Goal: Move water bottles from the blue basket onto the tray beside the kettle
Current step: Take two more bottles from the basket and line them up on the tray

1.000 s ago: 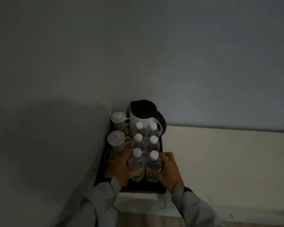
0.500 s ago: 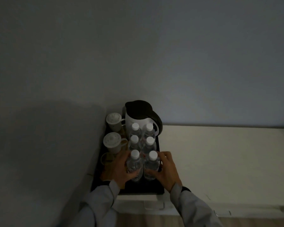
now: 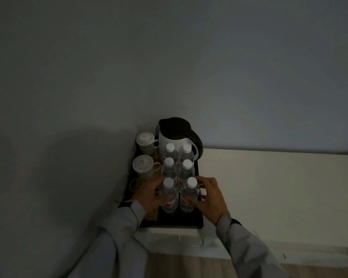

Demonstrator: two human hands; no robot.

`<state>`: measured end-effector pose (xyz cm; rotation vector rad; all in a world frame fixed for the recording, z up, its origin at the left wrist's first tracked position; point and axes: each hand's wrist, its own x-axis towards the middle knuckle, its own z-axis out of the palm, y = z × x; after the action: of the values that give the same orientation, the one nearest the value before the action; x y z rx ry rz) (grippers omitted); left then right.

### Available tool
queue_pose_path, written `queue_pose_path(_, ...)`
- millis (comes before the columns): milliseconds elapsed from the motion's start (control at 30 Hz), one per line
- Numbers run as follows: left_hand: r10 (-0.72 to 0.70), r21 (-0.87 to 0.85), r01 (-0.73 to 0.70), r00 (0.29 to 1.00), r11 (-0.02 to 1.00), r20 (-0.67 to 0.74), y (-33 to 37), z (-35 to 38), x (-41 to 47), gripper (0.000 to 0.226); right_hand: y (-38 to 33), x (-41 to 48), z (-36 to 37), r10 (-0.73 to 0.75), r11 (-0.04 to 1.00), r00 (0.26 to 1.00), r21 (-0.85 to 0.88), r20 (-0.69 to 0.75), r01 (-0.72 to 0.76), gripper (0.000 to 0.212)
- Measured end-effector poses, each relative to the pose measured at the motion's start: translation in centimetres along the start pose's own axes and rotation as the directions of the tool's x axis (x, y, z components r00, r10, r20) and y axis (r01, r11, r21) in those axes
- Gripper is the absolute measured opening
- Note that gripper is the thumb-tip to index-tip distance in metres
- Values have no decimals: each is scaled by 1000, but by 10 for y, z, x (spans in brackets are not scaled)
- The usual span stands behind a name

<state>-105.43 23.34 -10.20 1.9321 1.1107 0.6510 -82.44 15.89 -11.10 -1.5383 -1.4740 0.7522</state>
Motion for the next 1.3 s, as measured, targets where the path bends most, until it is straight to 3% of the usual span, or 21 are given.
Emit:
queue_pose_path(367,-57,71,72,980,995,-191,11,10,0,48,1,-1,-2,35,998,999,-56,2,-35,56)
queue_pose_path(700,-3,47,8,994,999,-106,13,5,0,47,-3,8,0,27,994,998,-110,56,-20,53)
queue_pose_path(1300,-37,25,41,984,999,-173,13,11,-3,44,-10,9,-1,-34,991,993,-122,113,47,51)
